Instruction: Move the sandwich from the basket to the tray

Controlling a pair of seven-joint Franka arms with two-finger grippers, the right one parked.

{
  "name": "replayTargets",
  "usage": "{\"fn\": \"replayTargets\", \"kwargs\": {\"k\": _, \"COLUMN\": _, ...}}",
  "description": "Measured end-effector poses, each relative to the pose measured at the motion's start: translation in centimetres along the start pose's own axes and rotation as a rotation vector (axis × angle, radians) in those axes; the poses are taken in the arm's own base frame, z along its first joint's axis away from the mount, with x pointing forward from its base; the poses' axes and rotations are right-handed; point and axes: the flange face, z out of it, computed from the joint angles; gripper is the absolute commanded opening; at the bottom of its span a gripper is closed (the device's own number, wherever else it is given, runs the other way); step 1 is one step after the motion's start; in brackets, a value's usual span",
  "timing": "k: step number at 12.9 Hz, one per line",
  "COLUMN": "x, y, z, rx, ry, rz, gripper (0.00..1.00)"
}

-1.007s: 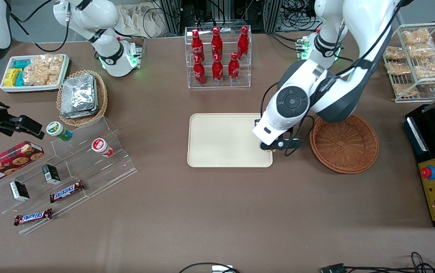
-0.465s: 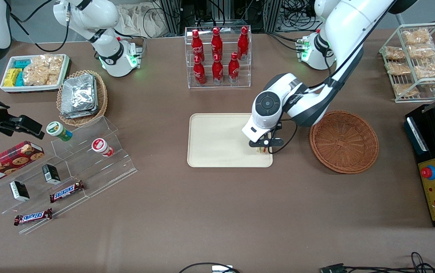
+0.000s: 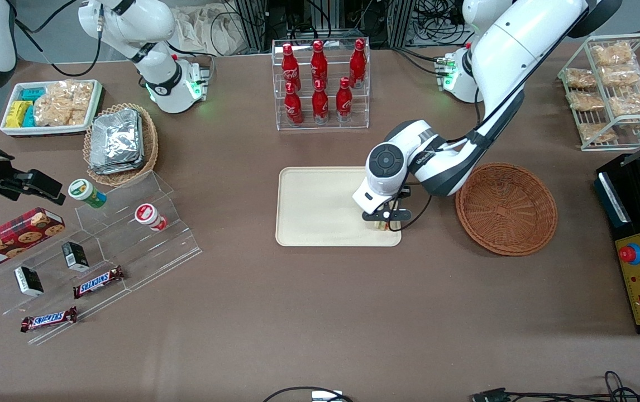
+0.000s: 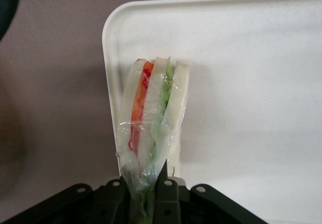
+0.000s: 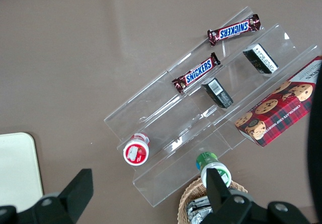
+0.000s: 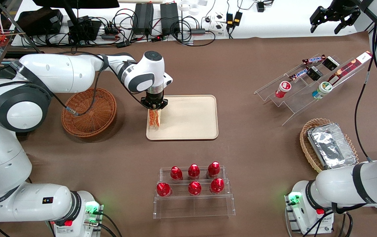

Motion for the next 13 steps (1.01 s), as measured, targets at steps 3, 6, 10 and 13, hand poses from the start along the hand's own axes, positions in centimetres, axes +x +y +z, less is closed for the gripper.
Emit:
{"fn": "replayTargets", "kwargs": {"k": 3, "x": 0.3, "y": -0.3, "z": -0.1, "rx": -0.001, "ry": 0.001, "rz": -0.008, "gripper": 1.00}}
{"fn": "replayTargets", "kwargs": {"k": 6, "x": 0.7, "y": -0.5, "z": -0.5, "rx": -0.005, "ry": 0.007, "rz": -0.018, "gripper": 1.00}}
{"fn": "replayTargets", "kwargs": {"k": 10, "x": 2.0, "y": -1.4, "z": -4.6, "rx": 0.005, "ry": 0.025, "rz": -0.068, "gripper": 1.00}}
{"fn": "replayTargets", "kwargs": {"k": 13, "x": 3.1, "y": -4.4, "z": -13.3, "rx": -0.008, "ry": 0.035, "rz": -0.175, "gripper": 1.00}}
